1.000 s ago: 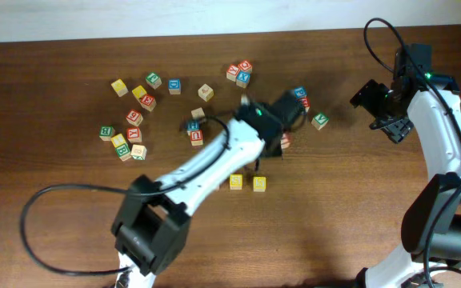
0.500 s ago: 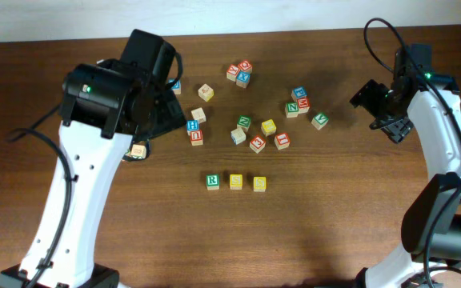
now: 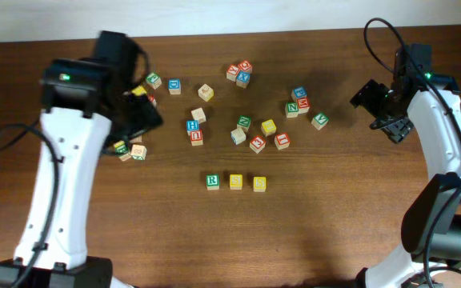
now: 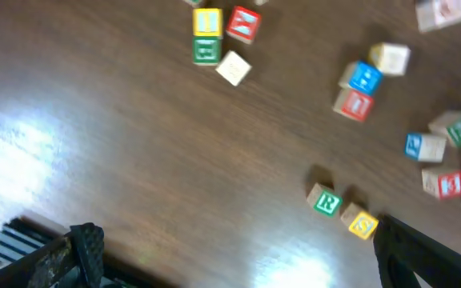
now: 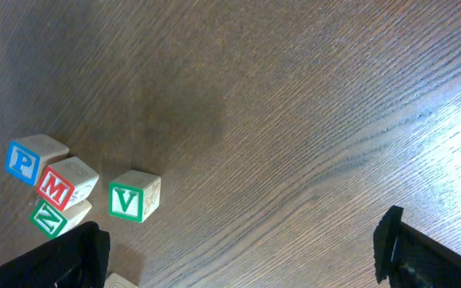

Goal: Spell out RSS
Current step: 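Raise the left gripper and retract it to the left side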

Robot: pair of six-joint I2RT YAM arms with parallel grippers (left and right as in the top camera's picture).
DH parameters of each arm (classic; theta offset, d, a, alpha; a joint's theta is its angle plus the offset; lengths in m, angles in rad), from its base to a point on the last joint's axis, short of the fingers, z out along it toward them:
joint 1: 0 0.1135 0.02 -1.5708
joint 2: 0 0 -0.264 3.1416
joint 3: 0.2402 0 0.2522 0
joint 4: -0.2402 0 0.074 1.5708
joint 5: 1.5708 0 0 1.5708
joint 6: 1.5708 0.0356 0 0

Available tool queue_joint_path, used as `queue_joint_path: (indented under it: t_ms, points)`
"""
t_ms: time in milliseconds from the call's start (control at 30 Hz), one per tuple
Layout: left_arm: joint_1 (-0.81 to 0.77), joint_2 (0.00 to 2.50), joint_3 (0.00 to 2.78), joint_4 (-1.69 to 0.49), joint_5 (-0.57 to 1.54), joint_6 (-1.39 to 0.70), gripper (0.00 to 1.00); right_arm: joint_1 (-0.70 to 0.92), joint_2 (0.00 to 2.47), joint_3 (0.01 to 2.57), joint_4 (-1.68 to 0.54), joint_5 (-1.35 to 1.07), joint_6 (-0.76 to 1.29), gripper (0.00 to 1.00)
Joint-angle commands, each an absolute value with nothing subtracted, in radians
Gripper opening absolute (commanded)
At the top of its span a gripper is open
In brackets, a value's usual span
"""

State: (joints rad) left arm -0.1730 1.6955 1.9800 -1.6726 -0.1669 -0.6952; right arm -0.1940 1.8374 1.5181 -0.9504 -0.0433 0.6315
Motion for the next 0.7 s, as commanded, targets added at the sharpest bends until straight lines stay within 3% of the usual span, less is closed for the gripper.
queue_joint_path:
  t_ms: [0,300,500,667]
  points:
    - [-0.098,1.700,1.976,-1.688,-0.095,-0.678,0.99,-0.197,1.837,1.517,-0.950,-0.034,0.637,0.98]
    - [-0.096,1.700,1.747,-1.576,-0.119,-0.649,0.99,-0.197,1.837,1.517,-0.950,-0.034,0.637,0.98]
    - [-0.097,1.700,1.534,-1.414,0.044,-0.506,0.99,-0.197,1.837,1.517,-0.950,-0.034,0.637,0.98]
    - [-0.098,1.700,1.422,-1.379,0.049,-0.506,0.99,-0.197,1.837,1.517,-0.802,-0.044,0.653,0.98]
